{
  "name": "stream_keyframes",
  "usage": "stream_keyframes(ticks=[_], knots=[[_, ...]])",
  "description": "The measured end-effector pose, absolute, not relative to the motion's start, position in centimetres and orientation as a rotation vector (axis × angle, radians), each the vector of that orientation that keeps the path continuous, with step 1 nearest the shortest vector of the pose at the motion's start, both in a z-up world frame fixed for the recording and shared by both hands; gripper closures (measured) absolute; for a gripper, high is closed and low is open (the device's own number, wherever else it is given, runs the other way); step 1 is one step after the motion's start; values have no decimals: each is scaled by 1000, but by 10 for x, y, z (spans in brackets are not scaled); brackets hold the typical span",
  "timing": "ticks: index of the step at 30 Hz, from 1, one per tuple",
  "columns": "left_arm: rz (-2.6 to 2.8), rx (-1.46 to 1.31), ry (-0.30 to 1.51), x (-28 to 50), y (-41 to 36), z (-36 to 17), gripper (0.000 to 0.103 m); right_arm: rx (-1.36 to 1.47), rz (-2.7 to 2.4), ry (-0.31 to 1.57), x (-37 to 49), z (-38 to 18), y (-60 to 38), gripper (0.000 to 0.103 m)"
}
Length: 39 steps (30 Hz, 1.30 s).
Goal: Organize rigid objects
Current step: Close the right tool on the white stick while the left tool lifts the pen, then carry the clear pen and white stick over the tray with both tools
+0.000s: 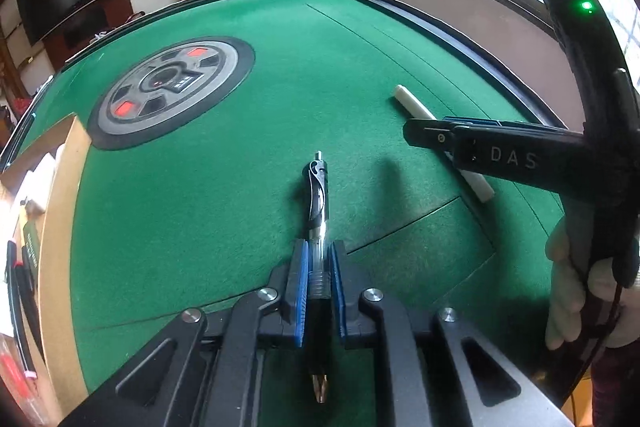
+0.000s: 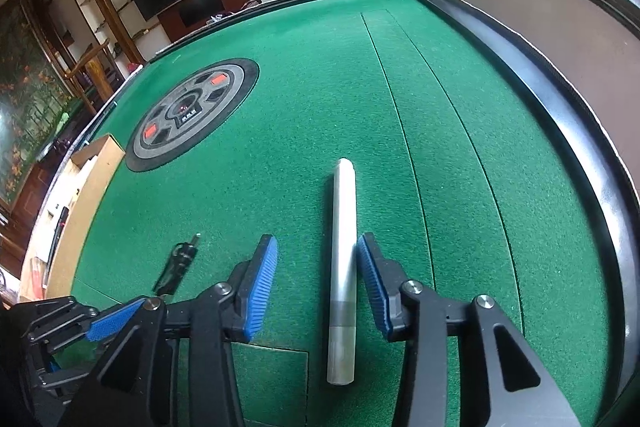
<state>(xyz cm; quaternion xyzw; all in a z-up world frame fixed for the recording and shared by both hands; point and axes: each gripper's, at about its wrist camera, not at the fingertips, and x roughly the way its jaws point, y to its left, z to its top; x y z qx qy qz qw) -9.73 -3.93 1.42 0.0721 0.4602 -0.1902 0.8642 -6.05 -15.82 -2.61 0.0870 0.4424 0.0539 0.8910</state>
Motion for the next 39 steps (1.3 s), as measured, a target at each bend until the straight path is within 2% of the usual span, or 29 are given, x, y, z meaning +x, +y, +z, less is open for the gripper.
stream_keyframes(ticks=[10,12,14,15,39], knots=[[-365,157,843,-127,-21,47,93,16,31,996,-57,-25,-138,62],[-368,149,832,-132,-17,51,93,-30,5,1005,-59,-26,-133,67],[-369,142,821,-137,-14,55,93,-28,8,1007,-61,-25,-132,86],[-371,138,816,-138,-12,57,93,-23,7,1011,-62,-24,-133,91],[-390,49,748,-158,29,77,93,0,38,942,-107,19,-120,91]])
